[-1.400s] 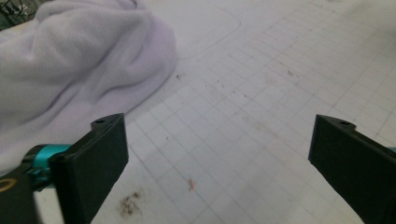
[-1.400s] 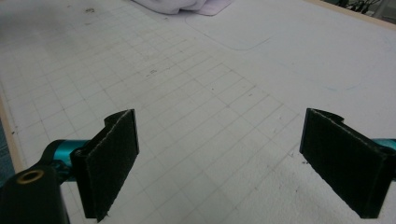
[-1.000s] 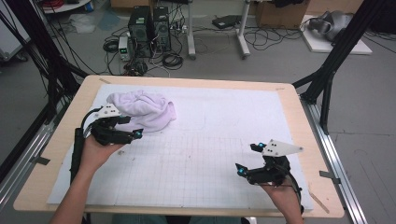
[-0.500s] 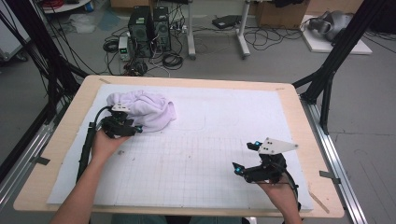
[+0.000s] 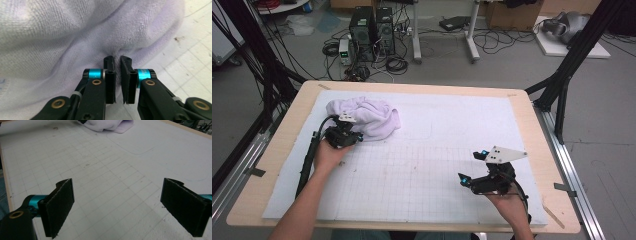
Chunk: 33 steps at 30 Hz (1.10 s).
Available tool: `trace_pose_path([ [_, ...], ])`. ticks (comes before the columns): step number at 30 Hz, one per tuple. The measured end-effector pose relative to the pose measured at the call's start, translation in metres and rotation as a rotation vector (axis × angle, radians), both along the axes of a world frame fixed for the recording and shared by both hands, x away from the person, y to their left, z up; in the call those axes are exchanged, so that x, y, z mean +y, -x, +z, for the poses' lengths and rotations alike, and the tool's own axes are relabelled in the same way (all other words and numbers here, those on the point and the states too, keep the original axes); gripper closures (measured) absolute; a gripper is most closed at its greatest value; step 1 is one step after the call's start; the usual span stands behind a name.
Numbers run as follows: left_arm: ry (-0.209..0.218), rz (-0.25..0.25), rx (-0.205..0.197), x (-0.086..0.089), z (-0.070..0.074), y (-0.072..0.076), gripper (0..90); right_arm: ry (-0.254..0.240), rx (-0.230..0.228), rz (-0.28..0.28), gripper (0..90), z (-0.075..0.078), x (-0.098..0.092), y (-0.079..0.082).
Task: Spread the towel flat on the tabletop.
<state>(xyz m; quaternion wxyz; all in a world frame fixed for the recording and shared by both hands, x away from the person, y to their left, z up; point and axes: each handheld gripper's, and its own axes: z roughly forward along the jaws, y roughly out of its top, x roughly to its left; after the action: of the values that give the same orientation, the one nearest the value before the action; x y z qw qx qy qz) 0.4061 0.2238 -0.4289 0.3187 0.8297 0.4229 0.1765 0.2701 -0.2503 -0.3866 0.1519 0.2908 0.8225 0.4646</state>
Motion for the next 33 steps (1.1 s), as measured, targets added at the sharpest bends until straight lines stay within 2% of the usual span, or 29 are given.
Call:
trace_pose_path([
  [2, 0.007, -0.008, -0.001, 0.001, 0.004, 0.003, 83.7, 0.003, 0.006, 0.003, 11.0, 0.000, 0.000, 0.000],
  [6, 0.033, -0.028, -0.042, 0.003, 0.021, 0.016, 84.1, 0.000, 0.009, 0.001, 11.0, 0.000, -0.002, -0.001],
  [9, 0.041, -0.061, -0.075, -0.001, 0.034, 0.031, 84.3, -0.004, 0.008, -0.003, 11.0, 0.000, -0.002, -0.002],
  [12, 0.045, -0.100, -0.090, -0.008, 0.042, 0.045, 84.3, -0.001, 0.009, 0.005, 11.0, -0.001, 0.000, -0.002],
  [13, 0.054, -0.119, -0.101, -0.012, 0.044, 0.055, 84.4, 0.003, 0.010, 0.012, 11.0, -0.001, 0.002, -0.002],
  [14, 0.054, -0.119, -0.101, -0.012, 0.044, 0.055, 84.3, 0.003, 0.010, 0.012, 11.0, -0.001, 0.002, -0.002],
  [17, 0.071, -0.140, -0.100, -0.016, 0.042, 0.069, 84.4, 0.008, 0.008, 0.016, 11.0, 0.001, 0.003, -0.001],
  [18, 0.050, -0.148, -0.105, -0.020, 0.041, 0.075, 84.4, 0.007, 0.010, 0.016, 11.0, 0.001, 0.003, 0.000],
  [21, 0.049, -0.148, -0.116, -0.026, 0.039, 0.089, 84.5, 0.009, 0.005, 0.015, 11.0, 0.002, 0.002, -0.001],
  [25, 0.058, -0.186, -0.125, -0.036, 0.042, 0.113, 84.5, 0.005, 0.004, 0.021, 11.0, 0.003, 0.005, -0.003],
  [26, 0.058, -0.186, -0.125, -0.036, 0.042, 0.113, 84.4, 0.005, 0.004, 0.021, 11.0, 0.003, 0.005, -0.003],
  [28, 0.055, -0.200, -0.130, -0.039, 0.043, 0.122, 84.5, 0.006, 0.005, 0.027, 11.0, 0.003, 0.007, -0.004],
  [31, 0.047, -0.220, -0.167, -0.041, 0.045, 0.141, 84.4, 0.007, 0.003, 0.037, 11.0, 0.003, 0.011, -0.005],
  [33, 0.045, -0.234, -0.171, -0.041, 0.047, 0.150, 84.4, 0.006, 0.005, 0.042, 11.0, 0.003, 0.013, -0.006],
])
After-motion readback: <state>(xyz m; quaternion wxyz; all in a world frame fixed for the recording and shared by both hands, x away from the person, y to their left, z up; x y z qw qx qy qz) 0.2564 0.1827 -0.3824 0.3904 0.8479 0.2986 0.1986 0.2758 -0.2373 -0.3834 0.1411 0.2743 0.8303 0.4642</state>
